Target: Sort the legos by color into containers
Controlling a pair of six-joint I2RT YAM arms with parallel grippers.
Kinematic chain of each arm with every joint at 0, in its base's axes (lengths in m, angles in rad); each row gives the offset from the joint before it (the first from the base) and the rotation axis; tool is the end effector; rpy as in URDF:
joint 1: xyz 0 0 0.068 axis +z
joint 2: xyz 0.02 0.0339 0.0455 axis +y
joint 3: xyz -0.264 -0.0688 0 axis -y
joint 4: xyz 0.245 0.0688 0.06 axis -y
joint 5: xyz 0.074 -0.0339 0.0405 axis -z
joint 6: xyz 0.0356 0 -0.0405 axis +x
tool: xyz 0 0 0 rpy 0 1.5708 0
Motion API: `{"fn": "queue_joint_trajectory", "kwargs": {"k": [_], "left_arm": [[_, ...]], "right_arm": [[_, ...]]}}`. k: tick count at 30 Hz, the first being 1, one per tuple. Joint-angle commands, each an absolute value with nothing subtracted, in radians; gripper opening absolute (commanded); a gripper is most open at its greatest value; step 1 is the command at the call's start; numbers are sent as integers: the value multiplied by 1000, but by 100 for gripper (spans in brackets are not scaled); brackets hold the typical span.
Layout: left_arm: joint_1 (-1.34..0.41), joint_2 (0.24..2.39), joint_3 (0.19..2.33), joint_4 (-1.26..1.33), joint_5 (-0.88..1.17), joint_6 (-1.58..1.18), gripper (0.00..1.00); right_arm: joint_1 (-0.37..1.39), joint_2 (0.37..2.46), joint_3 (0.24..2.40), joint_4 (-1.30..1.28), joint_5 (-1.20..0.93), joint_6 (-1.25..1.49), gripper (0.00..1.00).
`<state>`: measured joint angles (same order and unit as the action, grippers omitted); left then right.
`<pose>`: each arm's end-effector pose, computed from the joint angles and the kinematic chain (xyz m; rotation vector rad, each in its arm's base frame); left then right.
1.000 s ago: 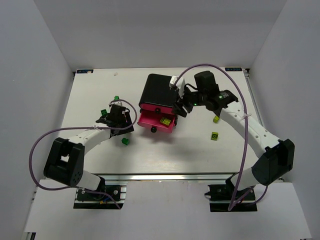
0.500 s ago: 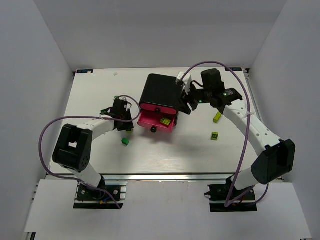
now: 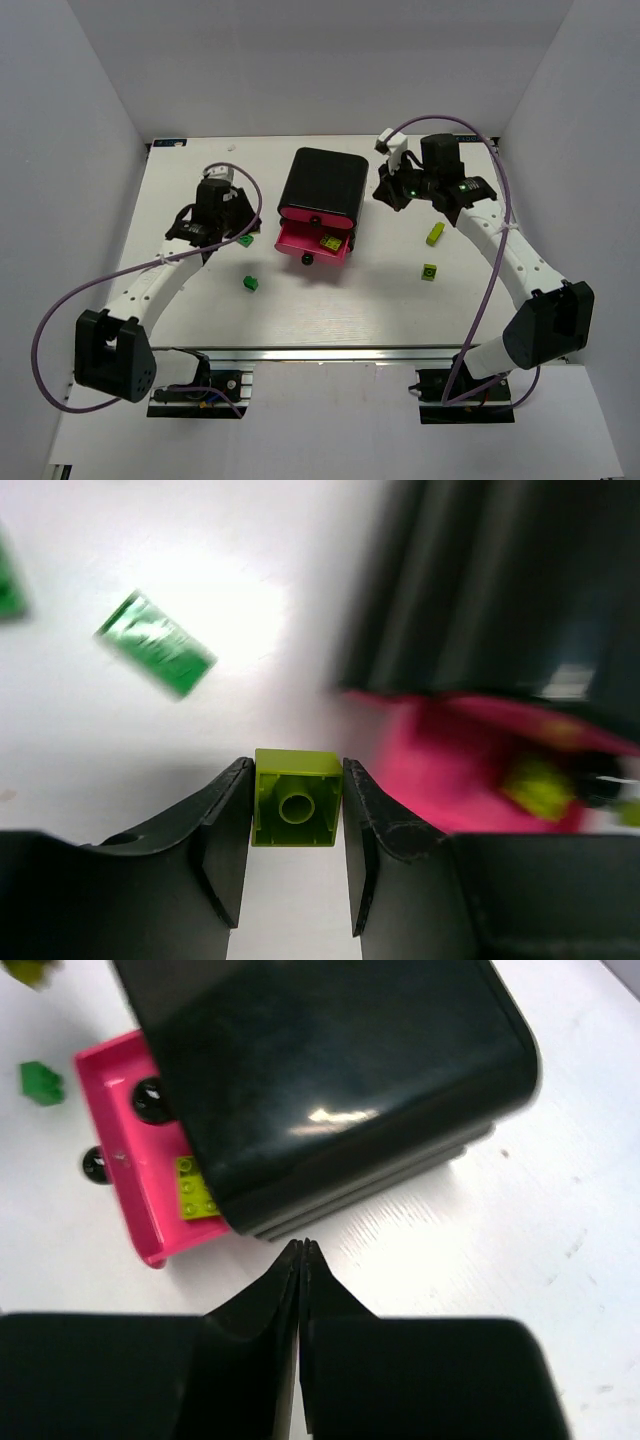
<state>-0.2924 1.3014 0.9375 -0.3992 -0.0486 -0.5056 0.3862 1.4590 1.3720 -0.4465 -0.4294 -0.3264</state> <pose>0.2679 -0.0788 0.2611 -0.2752 2.3418 -0.3386 0.3014 0.1386 0.3602 -0.9642 1.8515 0.4869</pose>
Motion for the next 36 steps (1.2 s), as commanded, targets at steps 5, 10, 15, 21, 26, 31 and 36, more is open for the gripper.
{"fn": "queue_joint_trajectory", "kwargs": {"k": [5, 10, 15, 21, 26, 31, 36], "left_arm": [[-316, 1344, 1037, -247, 308, -560, 17], [-325, 1391, 1060, -195, 357, -607, 17], [-325, 1388, 1058, -207, 371, -614, 19], [-325, 1396, 1009, -183, 380, -635, 61], [-334, 1428, 1014, -183, 383, -632, 74], [-334, 1428, 1055, -193, 376, -626, 73], [-325, 1327, 1085, -242, 278, -618, 56]], "right_arm": [[336, 1411, 1298, -353, -341, -252, 0], [308, 1393, 1258, -347, -337, -253, 0], [287, 1391, 1241, -339, -341, -258, 0], [259, 1411, 1226, -342, -304, -253, 36], [216, 1466, 1246, -373, -255, -201, 40], [164, 1518, 1269, -376, -213, -135, 41], [117, 1604, 1315, -445, -83, -71, 40]]}}
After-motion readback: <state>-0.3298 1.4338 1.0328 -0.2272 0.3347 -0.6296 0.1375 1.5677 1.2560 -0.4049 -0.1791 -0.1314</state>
